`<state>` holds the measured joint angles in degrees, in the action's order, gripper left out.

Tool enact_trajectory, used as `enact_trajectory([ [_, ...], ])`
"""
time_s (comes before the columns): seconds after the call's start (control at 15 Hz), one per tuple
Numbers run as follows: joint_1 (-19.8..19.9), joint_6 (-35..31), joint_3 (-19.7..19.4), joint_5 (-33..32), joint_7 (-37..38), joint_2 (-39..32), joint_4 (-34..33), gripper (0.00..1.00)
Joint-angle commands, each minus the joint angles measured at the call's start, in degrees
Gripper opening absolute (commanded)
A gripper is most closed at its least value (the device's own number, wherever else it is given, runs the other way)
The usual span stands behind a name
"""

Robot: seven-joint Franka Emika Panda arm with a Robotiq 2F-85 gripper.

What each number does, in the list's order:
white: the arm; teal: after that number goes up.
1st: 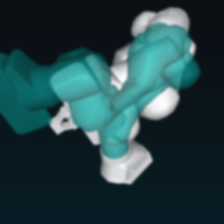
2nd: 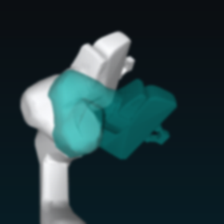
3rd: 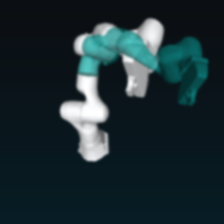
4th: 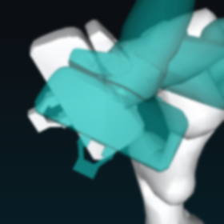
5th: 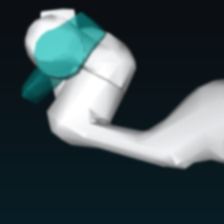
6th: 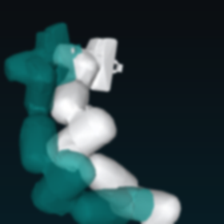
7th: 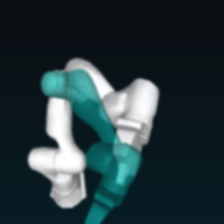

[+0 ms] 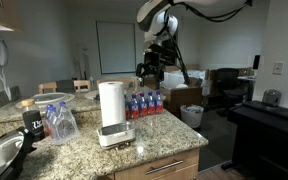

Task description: Move the white and silver container to the right

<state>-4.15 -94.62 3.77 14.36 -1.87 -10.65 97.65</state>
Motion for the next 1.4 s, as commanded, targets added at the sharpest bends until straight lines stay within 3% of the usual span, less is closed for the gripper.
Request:
enact_trajectory([
  [0.0, 0.2, 0.1, 0.2, 0.0, 0.0, 0.0, -0.1, 1.00],
  [0.8, 1.0, 0.3, -0.3, 1.1, 0.1, -1.5, -1.2, 1.00],
  [1.33, 0.5, -4.8, -0.5, -4.3, -3.2, -4.5, 1.6, 1.00],
])
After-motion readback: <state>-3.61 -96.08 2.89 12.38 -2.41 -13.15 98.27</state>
